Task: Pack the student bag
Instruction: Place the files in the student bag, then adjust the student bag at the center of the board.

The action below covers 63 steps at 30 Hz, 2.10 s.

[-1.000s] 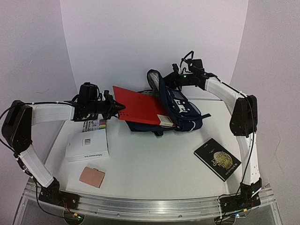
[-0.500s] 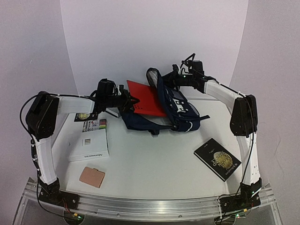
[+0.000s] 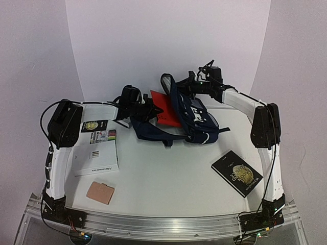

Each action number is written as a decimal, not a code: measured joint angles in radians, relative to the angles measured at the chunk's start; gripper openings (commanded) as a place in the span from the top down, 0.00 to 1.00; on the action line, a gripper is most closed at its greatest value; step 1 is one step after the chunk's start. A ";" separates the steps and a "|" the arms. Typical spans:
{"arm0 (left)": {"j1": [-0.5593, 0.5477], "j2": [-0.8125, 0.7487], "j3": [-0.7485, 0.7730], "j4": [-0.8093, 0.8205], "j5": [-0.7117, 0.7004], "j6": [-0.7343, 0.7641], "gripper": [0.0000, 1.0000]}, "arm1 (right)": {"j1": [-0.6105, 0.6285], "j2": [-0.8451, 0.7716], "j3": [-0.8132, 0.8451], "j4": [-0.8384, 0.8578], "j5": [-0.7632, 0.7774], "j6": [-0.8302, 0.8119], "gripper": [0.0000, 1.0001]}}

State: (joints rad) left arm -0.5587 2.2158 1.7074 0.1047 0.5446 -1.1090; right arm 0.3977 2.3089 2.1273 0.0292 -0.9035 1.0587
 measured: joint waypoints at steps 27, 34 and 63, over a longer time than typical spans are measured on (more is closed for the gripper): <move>0.005 -0.173 0.206 -0.875 -0.108 0.569 0.04 | -0.036 -0.166 -0.302 0.091 -0.071 -0.041 1.00; 0.004 -0.230 0.174 -0.951 -0.009 0.930 0.07 | -0.038 -0.202 -0.356 0.088 -0.093 -0.043 1.00; -0.195 -0.050 0.206 -1.079 -0.055 1.479 0.42 | -0.042 -0.209 -0.362 0.089 -0.133 0.019 1.00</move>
State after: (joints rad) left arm -0.7538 2.1658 1.9133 -0.9747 0.4899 0.3703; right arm 0.3557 2.0995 1.7649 0.1184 -1.0370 1.0774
